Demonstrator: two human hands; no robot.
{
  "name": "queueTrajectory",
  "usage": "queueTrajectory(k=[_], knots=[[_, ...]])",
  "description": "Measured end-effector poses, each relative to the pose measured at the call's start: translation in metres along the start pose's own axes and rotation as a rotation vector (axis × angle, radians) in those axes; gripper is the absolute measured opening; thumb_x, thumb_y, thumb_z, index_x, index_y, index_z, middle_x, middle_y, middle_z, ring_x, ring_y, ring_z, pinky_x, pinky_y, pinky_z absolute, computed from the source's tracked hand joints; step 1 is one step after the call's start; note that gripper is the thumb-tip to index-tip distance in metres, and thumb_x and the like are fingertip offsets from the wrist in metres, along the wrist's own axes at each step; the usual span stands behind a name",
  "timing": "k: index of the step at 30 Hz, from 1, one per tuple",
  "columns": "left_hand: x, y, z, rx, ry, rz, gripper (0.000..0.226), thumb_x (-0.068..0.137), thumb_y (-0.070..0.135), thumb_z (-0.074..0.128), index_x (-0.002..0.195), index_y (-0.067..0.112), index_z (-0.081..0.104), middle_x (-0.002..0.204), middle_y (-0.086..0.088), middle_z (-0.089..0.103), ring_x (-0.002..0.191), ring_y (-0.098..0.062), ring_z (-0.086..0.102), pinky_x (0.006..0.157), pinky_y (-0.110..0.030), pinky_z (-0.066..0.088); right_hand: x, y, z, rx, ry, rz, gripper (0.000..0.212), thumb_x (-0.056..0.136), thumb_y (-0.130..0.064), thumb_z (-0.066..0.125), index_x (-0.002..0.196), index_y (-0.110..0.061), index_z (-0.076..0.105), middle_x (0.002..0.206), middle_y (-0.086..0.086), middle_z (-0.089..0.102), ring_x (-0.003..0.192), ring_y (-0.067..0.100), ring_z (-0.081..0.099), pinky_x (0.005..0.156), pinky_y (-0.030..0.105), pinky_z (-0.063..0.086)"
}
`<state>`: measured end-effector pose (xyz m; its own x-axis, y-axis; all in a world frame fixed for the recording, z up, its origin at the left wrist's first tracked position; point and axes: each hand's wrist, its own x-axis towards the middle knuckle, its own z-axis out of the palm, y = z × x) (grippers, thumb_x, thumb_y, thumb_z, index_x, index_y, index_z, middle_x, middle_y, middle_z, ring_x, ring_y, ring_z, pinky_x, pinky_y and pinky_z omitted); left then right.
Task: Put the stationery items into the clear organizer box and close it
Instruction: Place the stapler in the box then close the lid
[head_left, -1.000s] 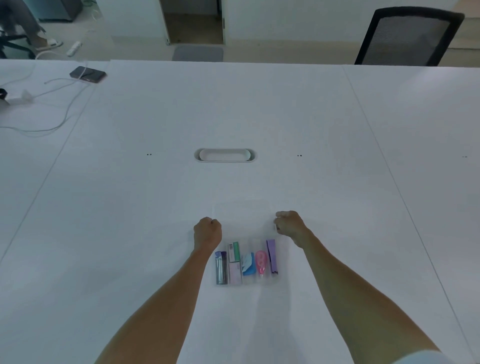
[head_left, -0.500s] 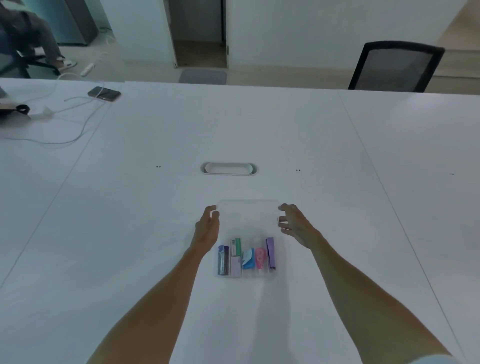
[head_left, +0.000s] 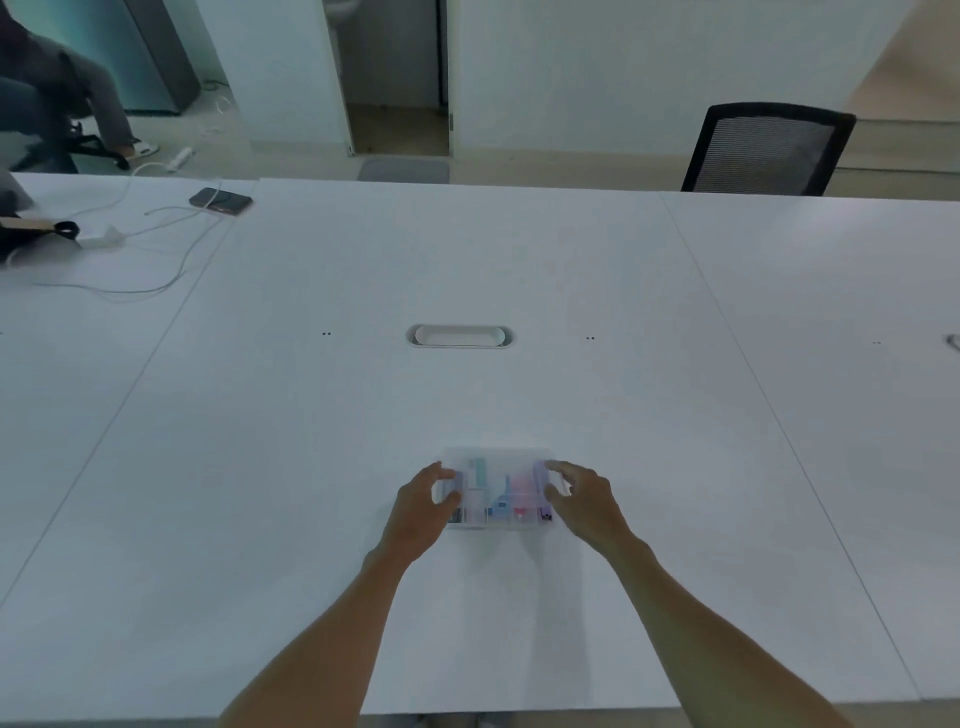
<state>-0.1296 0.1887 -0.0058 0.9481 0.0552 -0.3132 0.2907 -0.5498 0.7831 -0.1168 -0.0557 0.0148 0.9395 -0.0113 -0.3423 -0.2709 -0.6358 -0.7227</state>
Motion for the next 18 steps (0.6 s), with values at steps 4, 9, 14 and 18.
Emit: queueTrajectory(k=[4, 9, 14, 18], knots=[[-0.008, -0.009, 0.016, 0.155, -0.013, 0.030, 0.043, 0.096, 0.025, 0.056, 0.138, 0.018, 0.052, 0.157, 0.003, 0.036, 0.143, -0.018, 0.038, 0.116, -0.032, 0.034, -0.009, 0.015, 0.017, -0.231, -0.067, -0.099, 0.054, 0.100, -0.023, 0.043, 0.152, -0.020, 0.029, 0.161, 0.002, 0.026, 0.147, 0.021, 0.027, 0.118, 0.032, 0.028], [-0.007, -0.017, 0.025, 0.307, -0.023, 0.096, 0.052, 0.100, 0.022, 0.047, 0.150, 0.016, 0.036, 0.162, 0.003, 0.024, 0.149, -0.015, 0.025, 0.119, -0.028, 0.023, -0.012, 0.032, 0.044, -0.538, -0.090, -0.184, 0.058, 0.104, -0.021, 0.025, 0.155, -0.004, 0.002, 0.164, 0.014, 0.003, 0.152, 0.027, 0.003, 0.123, 0.035, 0.008], [-0.006, -0.028, 0.033, 0.299, -0.004, 0.133, 0.052, 0.100, 0.018, 0.046, 0.150, 0.016, 0.035, 0.163, 0.005, 0.021, 0.150, -0.013, 0.022, 0.119, -0.028, 0.025, -0.012, 0.049, 0.061, -0.676, -0.069, -0.195, 0.062, 0.102, -0.017, 0.028, 0.152, 0.000, -0.005, 0.163, 0.019, -0.008, 0.152, 0.032, -0.006, 0.122, 0.040, 0.000], [-0.005, -0.038, 0.039, 0.286, 0.011, 0.167, 0.056, 0.101, 0.018, 0.044, 0.154, 0.021, 0.025, 0.163, 0.008, 0.016, 0.151, -0.010, 0.015, 0.117, -0.025, 0.025, -0.012, 0.054, 0.068, -0.677, -0.022, -0.214, 0.071, 0.096, -0.012, 0.038, 0.152, 0.003, -0.002, 0.163, 0.021, -0.003, 0.151, 0.035, -0.003, 0.120, 0.042, 0.000]])
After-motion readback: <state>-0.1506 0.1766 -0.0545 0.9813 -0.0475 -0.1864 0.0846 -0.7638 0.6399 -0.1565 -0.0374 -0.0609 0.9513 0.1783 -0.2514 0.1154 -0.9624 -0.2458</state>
